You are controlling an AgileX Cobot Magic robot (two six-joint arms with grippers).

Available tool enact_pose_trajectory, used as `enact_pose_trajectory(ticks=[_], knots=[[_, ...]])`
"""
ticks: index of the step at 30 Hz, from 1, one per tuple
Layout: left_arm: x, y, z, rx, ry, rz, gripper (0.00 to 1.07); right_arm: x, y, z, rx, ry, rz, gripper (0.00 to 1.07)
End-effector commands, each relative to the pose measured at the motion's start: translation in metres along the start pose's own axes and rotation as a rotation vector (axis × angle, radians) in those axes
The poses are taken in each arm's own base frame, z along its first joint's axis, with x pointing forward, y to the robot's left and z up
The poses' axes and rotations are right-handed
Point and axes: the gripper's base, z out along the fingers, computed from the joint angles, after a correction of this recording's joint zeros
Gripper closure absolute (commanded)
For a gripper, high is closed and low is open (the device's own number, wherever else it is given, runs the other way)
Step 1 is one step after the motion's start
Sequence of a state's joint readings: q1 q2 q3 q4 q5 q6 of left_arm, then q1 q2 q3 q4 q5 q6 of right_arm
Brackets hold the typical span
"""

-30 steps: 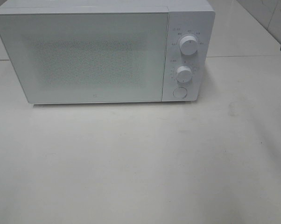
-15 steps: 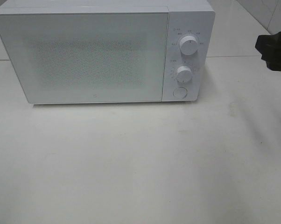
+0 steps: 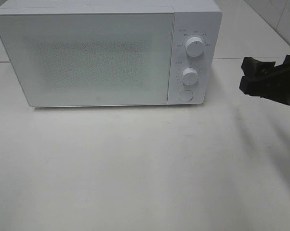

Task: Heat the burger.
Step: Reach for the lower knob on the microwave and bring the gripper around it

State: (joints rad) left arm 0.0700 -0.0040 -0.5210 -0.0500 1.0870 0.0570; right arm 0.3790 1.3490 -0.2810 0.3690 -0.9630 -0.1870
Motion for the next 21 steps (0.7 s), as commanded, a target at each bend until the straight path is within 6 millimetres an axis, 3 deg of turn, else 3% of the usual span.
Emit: enact_pose_trajectory(ticks=[1,11,13,21], knots=[[0.001,0.000,-0.003,-0.008,-0.036,-0.001,0.06,0.003,0.008,0.003,0.026,-0.061,-0.043,0.32],[0.001,0.000,-0.003,-0.008,-0.036,-0.001,0.06,0.014,0.031,0.006,0.067,-0.188,-0.054,0.32],[0.001,0.000,-0.003,-0.008,-0.036,-0.001,0.06,0.016,0.043,0.013,0.086,-0.171,-0.037,0.32],[0.001,0.000,-0.003,-0.008,-0.036,-0.001,0.06,0.018,0.060,0.031,0.119,-0.166,-0.048,0.32]])
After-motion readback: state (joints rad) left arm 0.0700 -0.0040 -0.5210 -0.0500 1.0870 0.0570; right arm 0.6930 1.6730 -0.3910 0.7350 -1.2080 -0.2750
